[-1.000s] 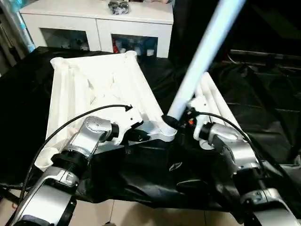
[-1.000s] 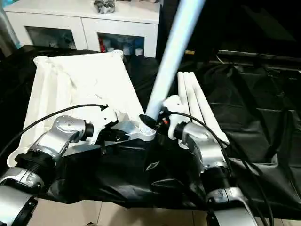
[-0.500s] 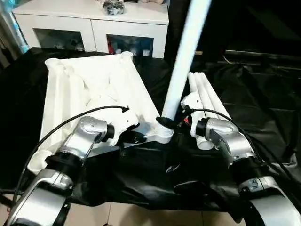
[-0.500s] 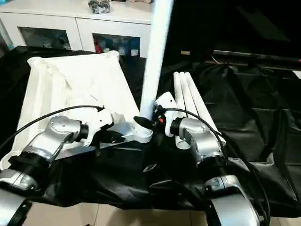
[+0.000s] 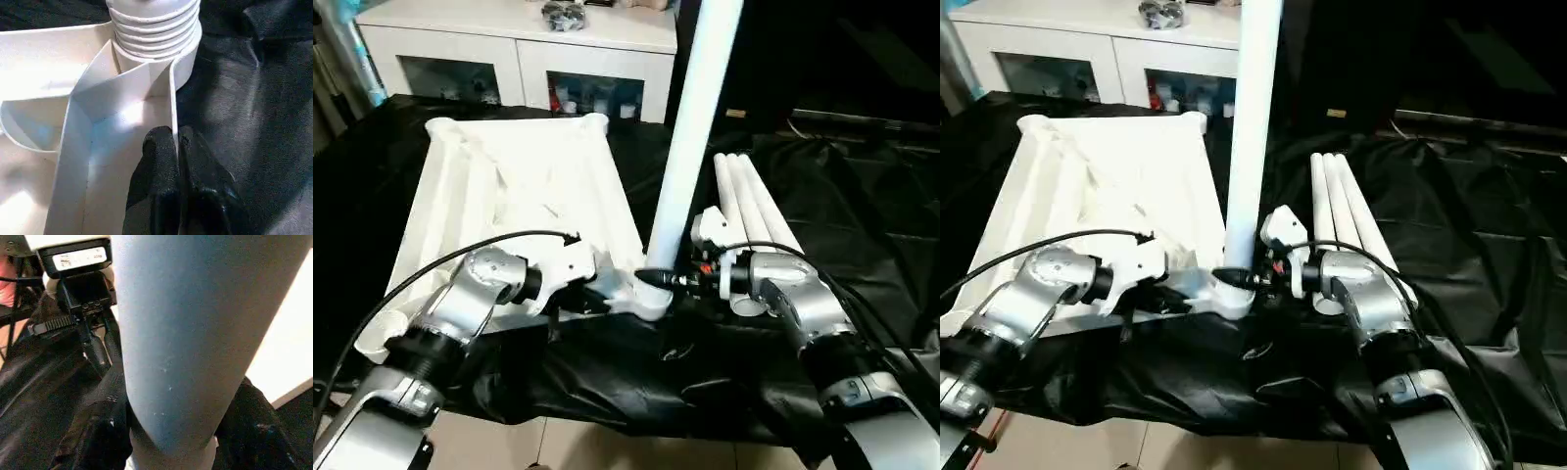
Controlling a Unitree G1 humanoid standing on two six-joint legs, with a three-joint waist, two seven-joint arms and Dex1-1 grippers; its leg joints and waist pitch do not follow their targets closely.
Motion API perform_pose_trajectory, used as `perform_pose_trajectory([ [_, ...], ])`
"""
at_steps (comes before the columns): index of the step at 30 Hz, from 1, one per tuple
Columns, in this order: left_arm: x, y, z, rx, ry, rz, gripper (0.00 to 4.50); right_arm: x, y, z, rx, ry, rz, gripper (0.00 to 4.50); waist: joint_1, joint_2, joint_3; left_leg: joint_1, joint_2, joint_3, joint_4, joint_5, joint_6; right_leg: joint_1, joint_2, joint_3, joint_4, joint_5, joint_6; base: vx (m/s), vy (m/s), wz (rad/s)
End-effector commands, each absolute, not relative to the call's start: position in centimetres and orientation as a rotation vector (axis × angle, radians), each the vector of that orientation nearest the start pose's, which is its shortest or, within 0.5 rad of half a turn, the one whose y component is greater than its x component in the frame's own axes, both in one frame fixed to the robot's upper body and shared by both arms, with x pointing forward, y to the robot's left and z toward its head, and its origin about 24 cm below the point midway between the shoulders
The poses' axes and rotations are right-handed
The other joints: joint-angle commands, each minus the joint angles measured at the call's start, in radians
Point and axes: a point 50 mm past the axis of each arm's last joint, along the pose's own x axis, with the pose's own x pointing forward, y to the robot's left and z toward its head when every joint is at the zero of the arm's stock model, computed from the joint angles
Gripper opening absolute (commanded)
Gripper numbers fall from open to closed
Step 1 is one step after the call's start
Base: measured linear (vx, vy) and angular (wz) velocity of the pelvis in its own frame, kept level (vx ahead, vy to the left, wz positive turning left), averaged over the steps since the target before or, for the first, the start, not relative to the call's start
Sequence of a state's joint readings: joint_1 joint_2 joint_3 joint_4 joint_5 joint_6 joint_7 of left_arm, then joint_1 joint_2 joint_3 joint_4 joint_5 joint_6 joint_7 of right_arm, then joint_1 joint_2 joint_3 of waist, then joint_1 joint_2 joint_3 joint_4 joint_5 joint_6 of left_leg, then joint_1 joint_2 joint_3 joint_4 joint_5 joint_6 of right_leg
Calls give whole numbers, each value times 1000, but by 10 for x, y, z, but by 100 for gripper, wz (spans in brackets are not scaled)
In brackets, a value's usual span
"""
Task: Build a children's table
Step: Rotate leg to tighten
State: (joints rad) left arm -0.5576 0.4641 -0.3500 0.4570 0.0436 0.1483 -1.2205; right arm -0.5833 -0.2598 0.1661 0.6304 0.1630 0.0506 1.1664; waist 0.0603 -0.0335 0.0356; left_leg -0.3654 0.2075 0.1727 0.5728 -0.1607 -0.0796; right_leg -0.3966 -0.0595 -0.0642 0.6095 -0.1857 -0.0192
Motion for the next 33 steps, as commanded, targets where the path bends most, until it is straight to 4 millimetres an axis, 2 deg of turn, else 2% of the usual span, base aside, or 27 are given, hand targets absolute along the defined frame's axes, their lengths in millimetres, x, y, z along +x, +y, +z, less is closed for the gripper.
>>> perform_pose_trajectory([
  [1, 306, 124, 75, 533, 396, -1467, 0, 302, -120, 16, -90, 460, 1287, 187, 0, 13, -46, 16, 29, -7, -70, -327, 2, 36, -74, 48, -84, -296, -189, 0, 0, 0],
  [3, 308, 123, 75, 527, 396, -1445, 0, 303, -120, 14, -88, 459, 1260, 187, -1, 13, -46, 17, 29, -7, -70, -334, -1, 35, -75, 48, -85, -303, -188, 0, 0, 0],
  [4, 313, 121, 75, 515, 397, -1388, 0, 310, -121, 11, -99, 454, 1159, 187, -1, 13, -45, 17, 28, -7, -70, -340, -3, 35, -75, 48, -86, -317, -186, 0, 0, 0],
  [5, 314, 120, 75, 515, 396, -1375, 0, 312, -121, 11, -104, 453, 1129, 187, -4, 13, -42, 19, 27, -7, -71, -356, -9, 30, -75, 48, -89, -347, -184, 0, 0, 0],
  [9, 327, 115, 77, 505, 393, -1254, 0, 326, -122, 6, -114, 453, 890, 187, -18, 15, -38, 22, 22, -16, -72, -420, -35, 25, -78, 42, -103, -491, -137, 0, 0, 0],
  [10, 329, 113, 79, 502, 393, -1228, 0, 328, -121, 6, -102, 456, 846, 187, -20, 14, -37, 22, 22, -18, -72, -428, -36, 25, -78, 41, -106, -508, -132, 0, 0, 0],
  [11, 333, 109, 80, 492, 396, -1187, 0, 331, -118, 5, -79, 463, 792, 187, -24, 18, -37, 23, 20, -19, -70, -443, -35, 22, -78, 39, -110, -536, -121, 0, 0, 0],
  [12, 335, 107, 81, 486, 398, -1162, 0, 333, -116, 4, -65, 468, 762, 187, -30, 14, -34, 24, 17, -21, -68, -458, -34, 21, -78, 34, -116, -578, -108, 0, 0, 0],
  [13, 335, 107, 81, 486, 398, -1162, 0, 333, -116, 4, -65, 468, 762, 187, -31, 14, -34, 26, 16, -21, -66, -465, -33, 18, -78, 33, -120, -601, -98, 0, 0, 0],
  [14, 338, 101, 81, 470, 404, -1113, 0, 335, -112, 3, -48, 481, 718, 187, -32, 20, -34, 27, 15, -23, -65, -472, -31, 17, -80, 31, -123, -625, -87, 0, 0, 0],
  [15, 338, 101, 81, 470, 404, -1113, 0, 335, -112, 3, -48, 481, 718, 187, -35, 17, -33, 26, 14, -25, -65, -480, -28, 17, -78, 25, -129, -641, -78, 0, 0, 0],
  [16, 341, 95, 82, 443, 416, -1051, 0, 337, -108, 1, -43, 496, 676, 187, -35, 22, -35, 28, 16, -25, -65, -482, -31, 17, -79, 26, -127, -633, -81, 0, 0, 0],
  [17, 342, 94, 82, 441, 416, -1046, 0, 337, -107, 1, -43, 497, 673, 187, -37, 19, -33, 28, 14, -27, -66, -486, -28, 18, -77, 21, -132, -631, -79, 0, 0, 0],
  [19, 348, 74, 79, 370, 433, -914, 0, 340, -96, -3, -21, 535, 574, 187, -42, 23, -35, 24, 16, -28, -68, -482, -30, 20, -76, 20, -125, -589, -92, 0, 0, 0],
  [20, 350, 67, 77, 363, 438, -878, 0, 340, -92, -5, -6, 551, 548, 187, -39, 23, -36, 32, 15, -27, -67, -492, -25, 16, -73, 17, -132, -576, -93, 0, 0, 0],
  [21, 350, 63, 74, 367, 443, -865, 0, 339, -88, -6, -10, 560, 545, 187, -41, 22, -35, 31, 14, -25, -67, -492, -23, 16, -72, 19, -132, -563, -97, 0, 0, 0],
  [24, 350, 60, 71, 383, 453, -860, 0, 338, -84, -8, 3, 571, 559, 187, -40, 24, -38, 22, 16, -26, -75, -489, -5, 26, -74, 18, -132, -505, -103, 0, 0, 0],
  [27, 349, 60, 70, 387, 459, -859, 0, 337, -83, -8, 15, 577, 556, 187, -38, 21, -35, 33, 15, -21, -72, -508, 0, 15, -73, 21, -135, -507, -114, 0, 0, 0],
  [28, 348, 60, 70, 388, 464, -859, 0, 337, -83, -8, 18, 578, 556, 187, -38, 21, -34, 32, 14, -21, -72, -509, 1, 16, -75, 21, -137, -519, -112, 0, 0, 0],
  [33, 349, 62, 69, 392, 473, -845, 0, 339, -80, -7, 40, 574, 551, 187, -39, 20, -30, 42, 12, -23, -69, -540, 1, 8, -76, 13, -149, -596, -82, 0, 0, 0],
])
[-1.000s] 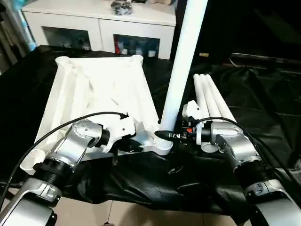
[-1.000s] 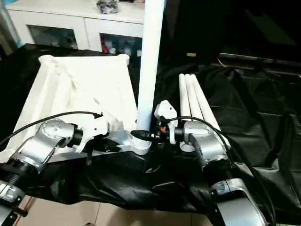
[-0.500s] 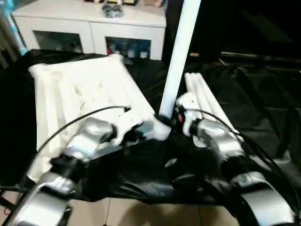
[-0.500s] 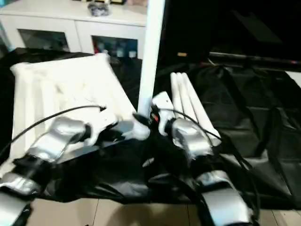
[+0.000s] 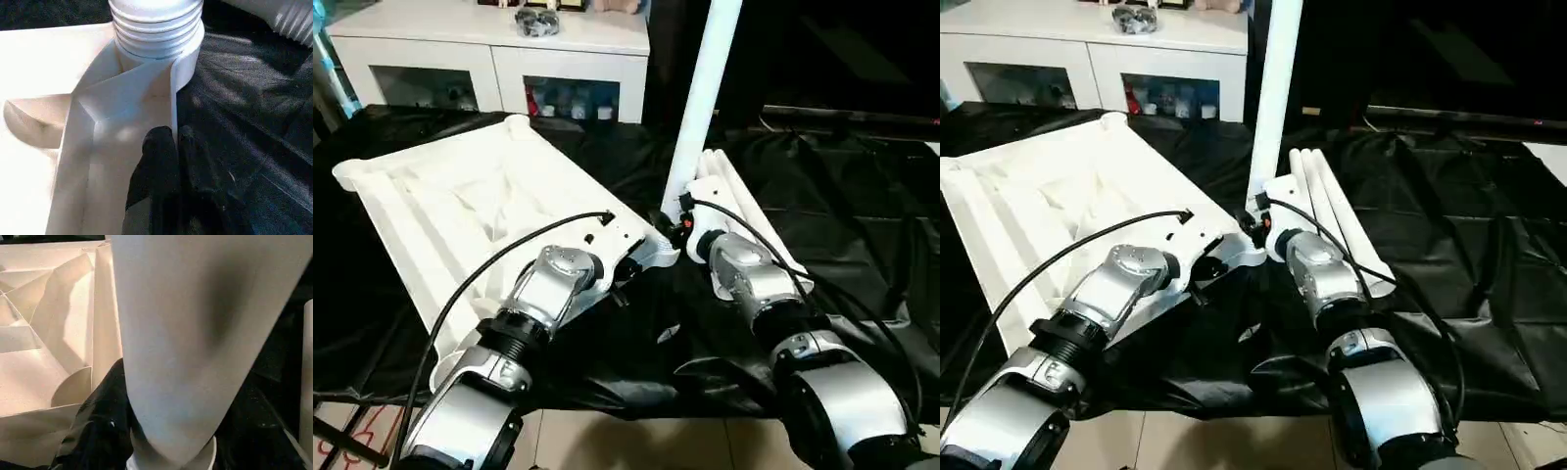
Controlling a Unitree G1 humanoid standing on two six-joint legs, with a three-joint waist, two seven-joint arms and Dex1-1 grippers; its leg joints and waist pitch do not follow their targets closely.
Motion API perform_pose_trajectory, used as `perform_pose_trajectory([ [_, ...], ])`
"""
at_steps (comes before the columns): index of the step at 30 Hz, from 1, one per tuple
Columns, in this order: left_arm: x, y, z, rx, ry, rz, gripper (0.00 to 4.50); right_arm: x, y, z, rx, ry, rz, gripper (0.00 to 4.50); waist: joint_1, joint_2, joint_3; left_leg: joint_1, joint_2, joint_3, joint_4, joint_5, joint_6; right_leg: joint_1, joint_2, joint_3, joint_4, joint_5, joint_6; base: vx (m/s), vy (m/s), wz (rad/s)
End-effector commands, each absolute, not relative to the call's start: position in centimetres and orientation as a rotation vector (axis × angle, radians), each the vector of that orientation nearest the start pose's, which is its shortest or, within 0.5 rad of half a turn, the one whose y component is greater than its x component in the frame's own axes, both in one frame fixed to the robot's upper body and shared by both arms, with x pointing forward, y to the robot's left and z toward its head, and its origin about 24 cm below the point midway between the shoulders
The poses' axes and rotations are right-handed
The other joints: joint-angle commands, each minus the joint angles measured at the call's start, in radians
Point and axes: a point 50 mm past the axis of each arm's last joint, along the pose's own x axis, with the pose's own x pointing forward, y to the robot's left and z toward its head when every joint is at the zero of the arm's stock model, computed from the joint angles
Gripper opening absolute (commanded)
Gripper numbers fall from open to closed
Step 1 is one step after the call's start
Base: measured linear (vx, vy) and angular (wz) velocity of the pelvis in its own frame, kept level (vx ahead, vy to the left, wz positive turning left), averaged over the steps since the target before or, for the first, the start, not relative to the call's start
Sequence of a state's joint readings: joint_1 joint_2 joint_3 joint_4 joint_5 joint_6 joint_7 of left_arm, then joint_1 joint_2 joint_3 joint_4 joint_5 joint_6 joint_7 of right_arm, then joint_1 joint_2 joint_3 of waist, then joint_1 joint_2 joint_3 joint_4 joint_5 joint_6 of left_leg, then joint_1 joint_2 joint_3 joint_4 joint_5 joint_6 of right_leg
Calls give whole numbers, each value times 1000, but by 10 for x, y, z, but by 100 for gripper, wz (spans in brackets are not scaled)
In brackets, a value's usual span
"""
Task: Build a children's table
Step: Rotate leg to tighten
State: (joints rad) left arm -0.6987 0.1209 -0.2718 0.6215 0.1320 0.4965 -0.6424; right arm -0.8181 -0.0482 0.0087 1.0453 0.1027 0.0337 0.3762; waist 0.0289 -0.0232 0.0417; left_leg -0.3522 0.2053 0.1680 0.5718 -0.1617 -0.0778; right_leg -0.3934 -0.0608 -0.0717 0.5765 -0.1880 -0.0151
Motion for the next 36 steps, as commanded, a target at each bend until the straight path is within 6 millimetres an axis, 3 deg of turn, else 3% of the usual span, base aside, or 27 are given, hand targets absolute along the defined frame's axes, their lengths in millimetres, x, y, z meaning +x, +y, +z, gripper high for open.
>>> perform_pose_trajectory([
  [1, 349, 62, 69, 392, 473, -845, 0, 339, -80, -7, 41, 573, 551, 187, -9, 10, -36, 31, 13, -18, -67, -548, -1, 3, -73, 18, -119, -608, -79, 0, 0, 0],
  [4, 348, 63, 70, 392, 458, -862, 0, 342, -79, -3, 54, 554, 549, 187, -10, 10, -35, 32, 12, -21, -67, -561, -1, 1, -73, 14, -123, -629, -64, 0, 0, 0],
  [6, 348, 63, 71, 396, 451, -873, 0, 344, -79, 0, 64, 541, 547, 257, -11, 10, -35, 32, 12, -22, -68, -566, -1, 1, -74, 13, -125, -633, -59, 0, 0, 0],
  [8, 347, 64, 71, 404, 451, -888, 0, 346, -80, 4, 83, 521, 546, 259, -12, 14, -35, 36, 13, -22, -68, -580, 0, -3, -73, 11, -127, -629, -61, 0, 0, 0],
  [10, 346, 66, 71, 409, 451, -900, 0, 349, -80, 8, 97, 501, 549, 268, -12, 14, -38, 31, 16, -22, -73, -568, 1, 6, -76, 10, -124, -589, -71, 0, 0, 0],
  [11, 346, 67, 72, 408, 450, -902, 0, 351, -80, 10, 97, 488, 553, 283, -11, 17, -41, 14, 21, -26, -83, -530, 3, 22, -77, 14, -109, -532, -88, 0, 0, 0],
  [13, 345, 68, 72, 407, 444, -912, 0, 353, -80, 14, 104, 471, 563, 305, -6, 19, -43, 19, 24, -18, -82, -507, 4, 15, -80, 20, -108, -471, -119, 0, 0, 0],
  [14, 345, 70, 73, 408, 439, -921, 0, 355, -81, 19, 110, 450, 574, 310, -6, 18, -41, 13, 22, -16, -82, -494, 6, 20, -81, 20, -105, -453, -132, 0, 0, 0],
  [16, 344, 72, 74, 412, 429, -939, 0, 358, -81, 25, 121, 419, 601, 322, -4, 18, -42, 16, 21, -11, -81, -485, 11, 19, -83, 17, -105, -455, -136, 0, 0, 0],
  [19, 341, 74, 76, 417, 404, -991, 0, 360, -82, 34, 122, 378, 658, 345, -2, 18, -44, 11, 26, -11, -82, -456, 13, 25, -87, 19, -101, -429, -145, 0, 0, 0],
  [22, 335, 79, 75, 412, 407, -1058, 0, 362, -87, 46, 90, 325, 742, 372, 11, 19, -57, 8, 32, 1, -76, -336, 31, 30, -83, 27, -78, -262, -204, 0, 0, 0],
  [23, 335, 82, 75, 419, 412, -1062, 0, 362, -89, 49, 77, 310, 773, 372, 15, 21, -56, 12, 33, 8, -73, -313, 39, 23, -80, 27, -76, -226, -222, 0, 0, 0],
  [25, 335, 83, 74, 425, 412, -1064, 0, 361, -90, 51, 69, 301, 794, 383, 18, 19, -55, 11, 31, 12, -70, -305, 45, 24, -79, 28, -75, -219, -230, 27, -16, 6],
  [27, 334, 88, 74, 432, 415, -1078, 0, 359, -95, 55, 53, 285, 855, 383, 24, 19, -63, -7, 29, 12, -64, -192, 64, 41, -80, 31, -50, -106, -247, 61, -28, 5],
  [29, 333, 89, 74, 433, 416, -1085, 0, 358, -97, 56, 39, 283, 879, 383, 26, 17, -65, -10, 27, 14, -58, -148, 76, 42, -79, 33, -40, -37, -261, 29, -11, 1],
  [30, 331, 92, 74, 439, 417, -1115, 0, 355, -102, 57, 6, 281, 926, 383, 32, 15, -72, -12, 25, 13, -51, -79, 107, 50, -77, 31, -26, 67, -281, 0, 0, 0],
  [31, 331, 92, 74, 439, 417, -1115, 0, 355, -102, 57, 6, 281, 926, 383, 32, 16, -71, -14, 25, 14, -50, -66, 118, 49, -77, 31, -23, 90, -287, 0, 0, 0],
  [33, 329, 96, 74, 447, 421, -1151, 0, 351, -107, 58, -23, 279, 983, 383, 34, 16, -69, -13, 27, 15, -50, -75, 134, 48, -78, 28, -25, 84, -292, 0, 0, 0],
  [36, 326, 98, 75, 451, 409, -1193, 0, 346, -111, 58, -44, 278, 1031, 383, 39, 19, -63, -9, 32, 15, -54, -132, 113, 44, -79, 26, -37, -26, -272, 0, 0, 0],
])
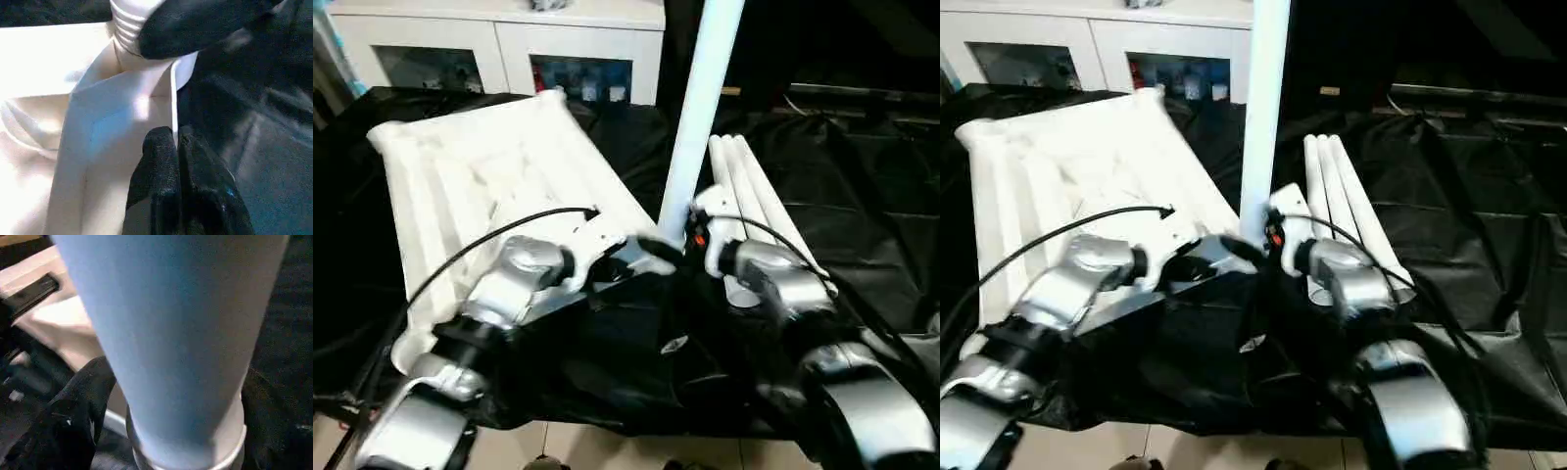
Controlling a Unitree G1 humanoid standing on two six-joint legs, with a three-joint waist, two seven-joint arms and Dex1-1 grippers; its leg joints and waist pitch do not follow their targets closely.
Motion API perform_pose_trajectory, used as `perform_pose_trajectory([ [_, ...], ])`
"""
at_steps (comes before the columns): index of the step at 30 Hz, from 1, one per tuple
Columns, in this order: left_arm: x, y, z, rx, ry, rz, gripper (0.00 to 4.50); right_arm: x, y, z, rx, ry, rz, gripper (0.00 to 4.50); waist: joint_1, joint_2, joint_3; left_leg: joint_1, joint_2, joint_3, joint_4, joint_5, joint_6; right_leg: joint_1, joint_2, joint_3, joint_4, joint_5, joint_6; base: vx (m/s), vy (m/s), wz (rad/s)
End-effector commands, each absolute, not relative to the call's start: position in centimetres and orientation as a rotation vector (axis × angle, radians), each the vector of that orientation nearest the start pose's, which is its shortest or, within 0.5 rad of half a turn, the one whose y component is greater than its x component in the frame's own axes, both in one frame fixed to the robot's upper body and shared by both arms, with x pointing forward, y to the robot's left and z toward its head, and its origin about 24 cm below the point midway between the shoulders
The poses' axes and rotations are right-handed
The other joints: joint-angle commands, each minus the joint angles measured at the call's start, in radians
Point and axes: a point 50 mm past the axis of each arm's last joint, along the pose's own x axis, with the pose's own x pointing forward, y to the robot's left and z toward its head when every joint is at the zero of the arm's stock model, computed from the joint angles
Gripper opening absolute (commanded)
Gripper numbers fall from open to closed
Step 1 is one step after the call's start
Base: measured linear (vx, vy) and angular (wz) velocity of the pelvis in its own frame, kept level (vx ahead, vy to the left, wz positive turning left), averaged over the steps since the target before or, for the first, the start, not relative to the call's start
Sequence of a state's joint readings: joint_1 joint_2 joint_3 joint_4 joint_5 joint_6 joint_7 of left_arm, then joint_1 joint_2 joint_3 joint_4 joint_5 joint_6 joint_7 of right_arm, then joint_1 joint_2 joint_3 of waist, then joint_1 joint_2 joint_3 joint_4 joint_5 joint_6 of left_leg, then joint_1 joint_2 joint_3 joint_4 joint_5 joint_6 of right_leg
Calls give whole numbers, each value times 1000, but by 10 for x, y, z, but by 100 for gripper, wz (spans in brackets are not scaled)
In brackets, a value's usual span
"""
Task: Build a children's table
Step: Rotate leg to tighten
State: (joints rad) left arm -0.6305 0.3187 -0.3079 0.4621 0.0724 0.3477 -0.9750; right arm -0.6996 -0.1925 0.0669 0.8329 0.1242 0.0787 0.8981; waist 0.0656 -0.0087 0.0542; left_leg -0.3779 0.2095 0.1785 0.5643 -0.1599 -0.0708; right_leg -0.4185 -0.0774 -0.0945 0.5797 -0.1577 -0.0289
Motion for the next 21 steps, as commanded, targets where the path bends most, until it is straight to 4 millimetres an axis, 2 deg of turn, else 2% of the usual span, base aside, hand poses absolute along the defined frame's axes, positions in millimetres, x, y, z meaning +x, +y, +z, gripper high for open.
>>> perform_pose_trajectory([
  [1, 326, 100, 75, 448, 414, -1202, 0, 344, -112, 58, -51, 282, 1049, 383, 0, 2, -75, 17, 29, 4, -47, -149, 97, 69, -61, 49, -41, -80, -253, 0, 0, 0],
  [2, 324, 103, 76, 450, 415, -1241, 0, 339, -115, 58, -68, 295, 1101, 383, 4, 3, -72, 22, 29, 4, -49, -181, 78, 65, -63, 50, -49, -140, -238, 0, 0, 0],
  [4, 321, 109, 76, 448, 423, -1291, 0, 333, -119, 56, -87, 316, 1154, 383, 6, 3, -70, 22, 29, 4, -50, -195, 66, 66, -60, 50, -52, -172, -225, 0, 0, 0],
  [7, 320, 111, 76, 446, 430, -1313, 0, 331, -121, 56, -94, 326, 1172, 383, 9, 4, -71, 22, 30, 3, -50, -195, 56, 64, -62, 52, -49, -176, -219, 0, 0, 0],
  [8, 319, 112, 77, 447, 427, -1324, 0, 331, -121, 56, -95, 328, 1176, 358, 10, 4, -73, 20, 28, 2, -50, -192, 49, 65, -63, 53, -48, -176, -220, 0, 0, 0],
  [12, 315, 118, 77, 452, 434, -1392, 0, 326, -121, 54, -108, 351, 1206, 345, 17, 2, -74, 18, 27, 1, -48, -174, 47, 67, -63, 53, -45, -165, -213, 0, 0, 0],
  [14, 315, 120, 76, 454, 442, -1403, 0, 325, -121, 54, -110, 357, 1215, 303, 20, 4, -75, 19, 27, 2, -46, -167, 47, 65, -62, 53, -42, -149, -218, 0, 0, 0],
  [21, 315, 125, 74, 454, 454, -1408, 0, 320, -119, 50, -102, 373, 1231, 279, 20, 2, -75, 19, 26, 1, -46, -176, 42, 66, -62, 53, -42, -158, -214, 0, 0, 0],
])
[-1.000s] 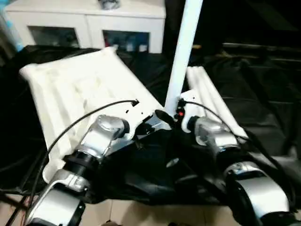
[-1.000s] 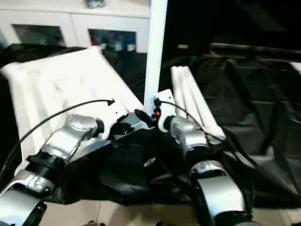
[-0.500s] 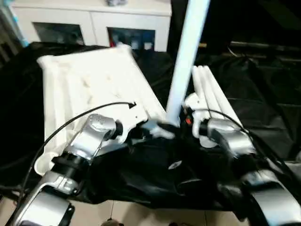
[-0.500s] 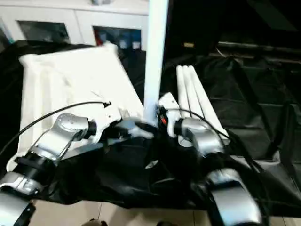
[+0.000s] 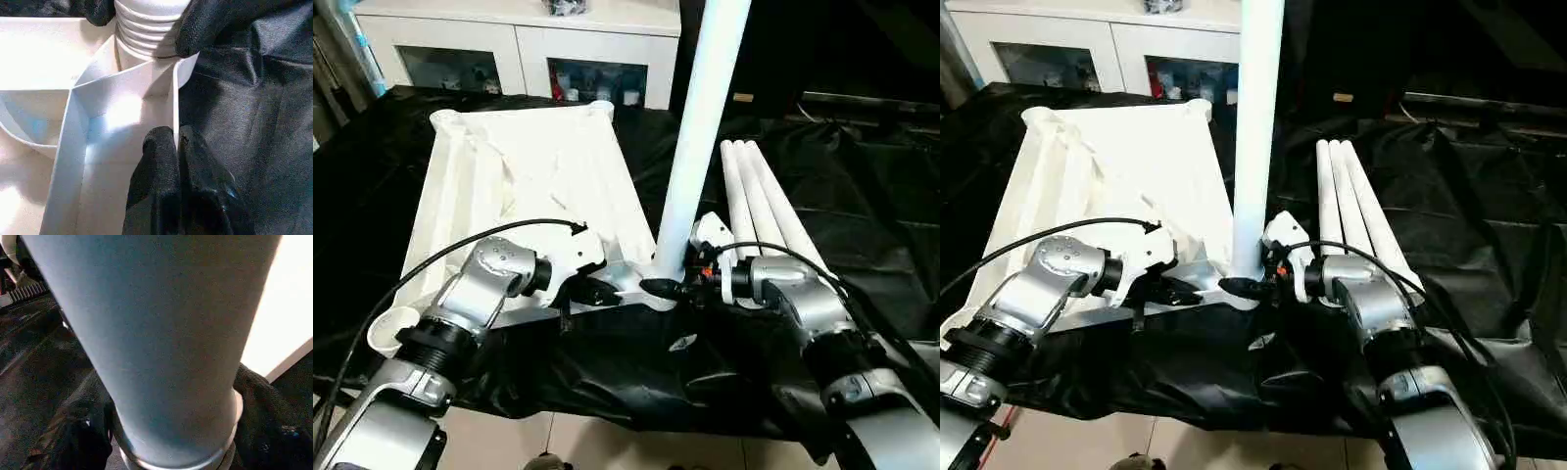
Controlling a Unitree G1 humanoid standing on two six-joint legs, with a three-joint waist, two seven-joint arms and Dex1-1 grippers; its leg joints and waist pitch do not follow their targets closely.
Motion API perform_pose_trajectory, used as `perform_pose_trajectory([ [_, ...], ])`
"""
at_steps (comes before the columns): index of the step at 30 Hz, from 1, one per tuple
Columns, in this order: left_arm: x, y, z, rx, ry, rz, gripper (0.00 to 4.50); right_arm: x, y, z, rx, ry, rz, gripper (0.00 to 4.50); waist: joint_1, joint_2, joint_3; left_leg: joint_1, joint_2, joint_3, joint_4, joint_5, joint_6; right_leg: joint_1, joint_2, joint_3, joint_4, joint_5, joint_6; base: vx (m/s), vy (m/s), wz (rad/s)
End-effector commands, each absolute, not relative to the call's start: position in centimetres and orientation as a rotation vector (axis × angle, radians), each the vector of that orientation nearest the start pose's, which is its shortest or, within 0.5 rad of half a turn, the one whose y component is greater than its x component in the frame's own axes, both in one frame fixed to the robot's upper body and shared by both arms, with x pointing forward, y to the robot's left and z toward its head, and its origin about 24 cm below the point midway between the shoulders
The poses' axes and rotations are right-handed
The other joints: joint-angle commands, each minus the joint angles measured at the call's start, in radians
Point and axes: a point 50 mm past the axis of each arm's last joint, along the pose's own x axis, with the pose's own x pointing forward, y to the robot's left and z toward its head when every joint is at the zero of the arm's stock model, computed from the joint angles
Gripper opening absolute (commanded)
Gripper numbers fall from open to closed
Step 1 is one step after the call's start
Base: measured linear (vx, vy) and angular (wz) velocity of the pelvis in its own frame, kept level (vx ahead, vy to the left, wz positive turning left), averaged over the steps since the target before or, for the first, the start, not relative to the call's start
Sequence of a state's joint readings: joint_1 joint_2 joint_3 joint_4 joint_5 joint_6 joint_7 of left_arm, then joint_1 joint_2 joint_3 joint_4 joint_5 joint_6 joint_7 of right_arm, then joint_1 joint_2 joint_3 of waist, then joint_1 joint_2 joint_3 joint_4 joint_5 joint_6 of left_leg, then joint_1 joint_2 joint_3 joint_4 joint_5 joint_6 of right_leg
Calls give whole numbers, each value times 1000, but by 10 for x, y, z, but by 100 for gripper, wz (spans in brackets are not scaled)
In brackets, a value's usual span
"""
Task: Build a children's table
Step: Rotate leg to tighten
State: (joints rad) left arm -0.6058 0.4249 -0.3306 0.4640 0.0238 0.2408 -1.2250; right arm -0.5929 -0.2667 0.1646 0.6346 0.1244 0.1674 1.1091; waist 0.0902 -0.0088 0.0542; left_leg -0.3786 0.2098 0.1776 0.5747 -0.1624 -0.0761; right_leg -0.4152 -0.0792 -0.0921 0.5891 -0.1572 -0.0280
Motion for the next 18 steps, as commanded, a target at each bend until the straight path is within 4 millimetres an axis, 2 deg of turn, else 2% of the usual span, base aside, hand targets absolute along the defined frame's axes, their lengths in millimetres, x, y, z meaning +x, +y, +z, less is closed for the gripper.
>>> perform_pose_trajectory([
  [1, 316, 125, 74, 456, 454, -1402, 0, 320, -119, 49, -99, 376, 1231, 278, -4, 2, -74, 19, 25, 2, -56, -178, 45, 62, -61, 51, -52, -170, -212, 0, 0, 0],
  [7, 324, 124, 71, 454, 461, -1302, 0, 324, -116, 41, -59, 380, 1121, 277, -8, -1, -70, 20, 24, 1, -57, -221, 24, 57, -64, 52, -61, -268, -185, 0, 0, 0],
  [8, 332, 121, 70, 455, 452, -1208, 0, 332, -113, 34, -38, 381, 971, 277, -12, 3, -66, 23, 22, -1, -59, -249, 14, 53, -65, 52, -69, -328, -170, 0, 0, 0],
  [9, 333, 120, 70, 454, 450, -1192, 0, 333, -112, 32, -34, 382, 947, 277, -15, 3, -60, 26, 21, -1, -61, -274, 5, 49, -64, 51, -77, -370, -162, 0, 0, 0],
  [11, 339, 116, 70, 441, 443, -1112, 0, 339, -107, 26, -4, 392, 825, 277, -25, 1, -59, 30, 17, -8, -63, -324, -19, 51, -68, 45, -88, -491, -125, 0, 0, 0],
  [14, 346, 108, 69, 410, 438, -1001, 0, 345, -94, 22, 68, 413, 695, 277, -37, 2, -62, 30, 16, -11, -62, -329, -21, 51, -67, 44, -91, -495, -116, 0, 0, 0],
  [16, 351, 101, 68, 398, 438, -895, 0, 349, -85, 20, 116, 434, 587, 276, -43, 0, -63, 28, 16, -10, -60, -318, -11, 49, -66, 44, -88, -469, -128, 0, 0, 0],
  [18, 352, 95, 67, 387, 440, -861, 0, 351, -81, 17, 124, 457, 527, 276, -46, 2, -64, 29, 15, -10, -59, -312, -11, 49, -64, 43, -88, -458, -133, 0, 0, 0],
])
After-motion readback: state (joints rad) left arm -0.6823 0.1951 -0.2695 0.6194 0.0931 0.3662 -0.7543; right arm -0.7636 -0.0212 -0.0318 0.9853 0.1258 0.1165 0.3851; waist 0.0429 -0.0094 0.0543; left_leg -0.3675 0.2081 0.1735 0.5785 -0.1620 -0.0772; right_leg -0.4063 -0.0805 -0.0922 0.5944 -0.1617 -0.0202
